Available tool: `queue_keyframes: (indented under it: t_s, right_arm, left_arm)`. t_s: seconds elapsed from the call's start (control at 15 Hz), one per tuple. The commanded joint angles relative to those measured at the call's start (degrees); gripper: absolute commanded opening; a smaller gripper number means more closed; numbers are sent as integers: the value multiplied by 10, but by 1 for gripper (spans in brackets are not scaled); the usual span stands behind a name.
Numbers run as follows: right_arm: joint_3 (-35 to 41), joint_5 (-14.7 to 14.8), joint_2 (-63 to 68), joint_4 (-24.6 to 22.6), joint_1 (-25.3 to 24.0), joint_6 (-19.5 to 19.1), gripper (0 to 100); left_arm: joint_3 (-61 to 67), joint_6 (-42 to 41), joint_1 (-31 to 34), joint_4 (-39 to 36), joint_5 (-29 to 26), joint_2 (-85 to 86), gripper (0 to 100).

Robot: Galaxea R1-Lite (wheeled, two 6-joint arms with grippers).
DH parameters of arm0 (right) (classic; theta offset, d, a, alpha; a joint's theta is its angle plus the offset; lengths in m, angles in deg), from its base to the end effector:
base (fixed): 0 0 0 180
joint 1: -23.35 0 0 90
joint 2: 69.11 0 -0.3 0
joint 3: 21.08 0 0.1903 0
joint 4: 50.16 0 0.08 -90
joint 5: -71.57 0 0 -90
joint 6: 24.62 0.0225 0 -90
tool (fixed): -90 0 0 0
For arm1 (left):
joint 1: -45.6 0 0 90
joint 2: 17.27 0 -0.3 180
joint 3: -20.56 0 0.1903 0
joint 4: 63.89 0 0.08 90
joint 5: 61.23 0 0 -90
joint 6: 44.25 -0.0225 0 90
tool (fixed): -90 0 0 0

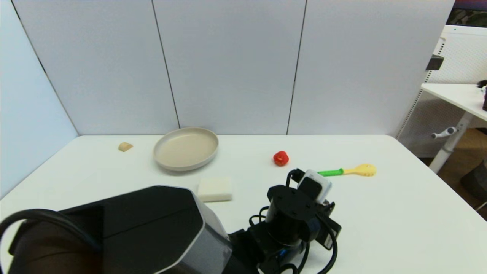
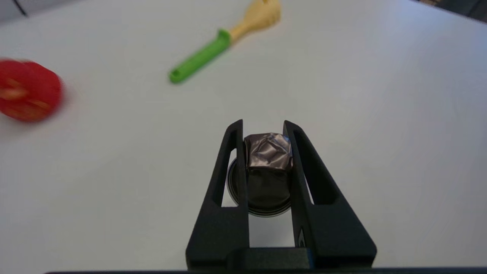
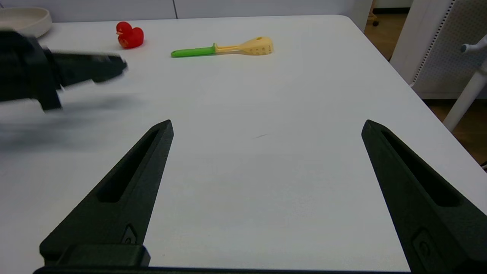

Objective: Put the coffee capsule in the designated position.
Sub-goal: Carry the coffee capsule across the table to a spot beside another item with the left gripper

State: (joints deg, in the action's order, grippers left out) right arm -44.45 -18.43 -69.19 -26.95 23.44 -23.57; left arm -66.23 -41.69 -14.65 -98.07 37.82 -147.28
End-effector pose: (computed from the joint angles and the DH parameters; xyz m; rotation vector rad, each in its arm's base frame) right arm -0.0229 0.0000 0.0757 0.0183 -0.0042 -0.0015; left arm 0.2177 -0.3737 0.0834 0.0511 0.1541 -0.8882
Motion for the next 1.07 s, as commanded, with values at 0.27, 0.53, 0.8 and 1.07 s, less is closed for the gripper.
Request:
queue_keyframes:
  t_s: [0.27,0.53,0.8,1.07]
  right_arm:
    - [0,0,1,0,0,0,100]
    - [0,0,1,0,0,0,100]
    - [0,0,1,0,0,0,100]
    - [0,0,1,0,0,0,100]
  left_arm:
    - [40,-30,227,146,-3,278,0]
    - [59,-44,399,149,-9,300,0]
    - [56,-60,512,147,-55,257,0]
    - [42,-79,592,144,-93,186,0]
